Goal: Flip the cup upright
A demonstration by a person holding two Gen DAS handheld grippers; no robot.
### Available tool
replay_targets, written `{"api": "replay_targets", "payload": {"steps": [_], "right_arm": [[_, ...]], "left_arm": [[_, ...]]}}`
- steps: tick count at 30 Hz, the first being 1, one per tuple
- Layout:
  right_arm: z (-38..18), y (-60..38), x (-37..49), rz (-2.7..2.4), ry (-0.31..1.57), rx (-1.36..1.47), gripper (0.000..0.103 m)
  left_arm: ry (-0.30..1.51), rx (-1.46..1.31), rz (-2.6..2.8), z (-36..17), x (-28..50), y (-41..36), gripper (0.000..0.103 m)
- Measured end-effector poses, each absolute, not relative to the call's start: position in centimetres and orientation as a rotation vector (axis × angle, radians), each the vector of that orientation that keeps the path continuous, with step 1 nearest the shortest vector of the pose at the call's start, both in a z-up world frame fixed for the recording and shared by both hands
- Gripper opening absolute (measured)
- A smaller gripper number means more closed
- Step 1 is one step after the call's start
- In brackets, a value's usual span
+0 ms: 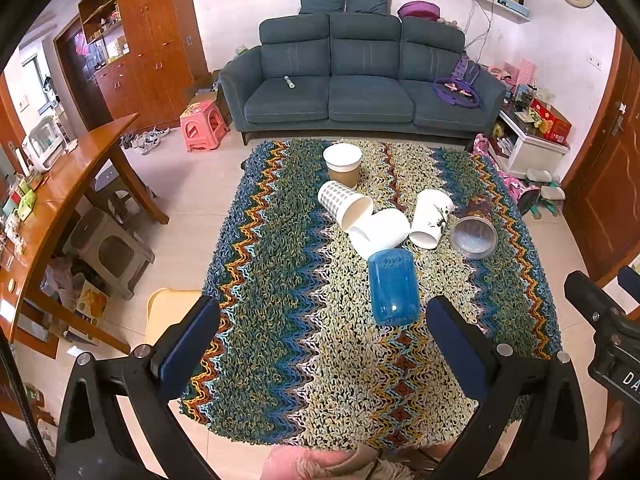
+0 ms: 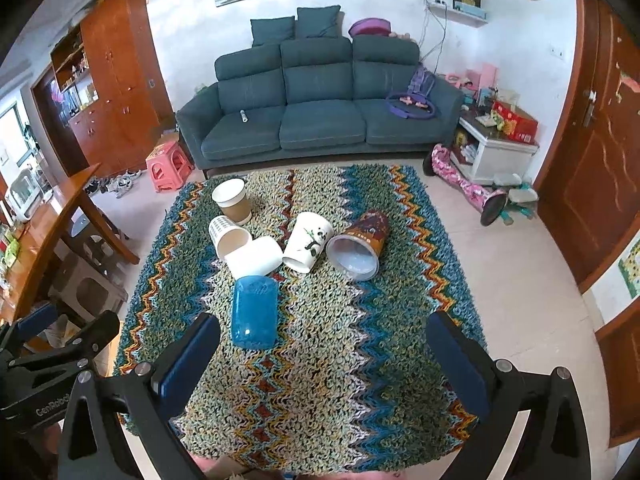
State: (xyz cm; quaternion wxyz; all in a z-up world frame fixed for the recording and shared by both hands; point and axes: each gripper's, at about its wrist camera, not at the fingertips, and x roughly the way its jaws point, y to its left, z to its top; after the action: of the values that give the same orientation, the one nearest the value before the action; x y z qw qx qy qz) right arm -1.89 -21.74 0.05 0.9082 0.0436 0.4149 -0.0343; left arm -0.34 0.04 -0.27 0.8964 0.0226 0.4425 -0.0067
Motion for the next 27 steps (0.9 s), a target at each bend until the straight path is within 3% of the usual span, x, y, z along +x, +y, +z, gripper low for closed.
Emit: {"api": "replay_targets", "payload": {"steps": [27], "right_arm": [[1.2,-21.0,0.9,-0.077,0.799,-0.014,0.103]], "left_arm": [[0.886,0.065,-0.019,0.2,3.1,0.2,0.103]]}}
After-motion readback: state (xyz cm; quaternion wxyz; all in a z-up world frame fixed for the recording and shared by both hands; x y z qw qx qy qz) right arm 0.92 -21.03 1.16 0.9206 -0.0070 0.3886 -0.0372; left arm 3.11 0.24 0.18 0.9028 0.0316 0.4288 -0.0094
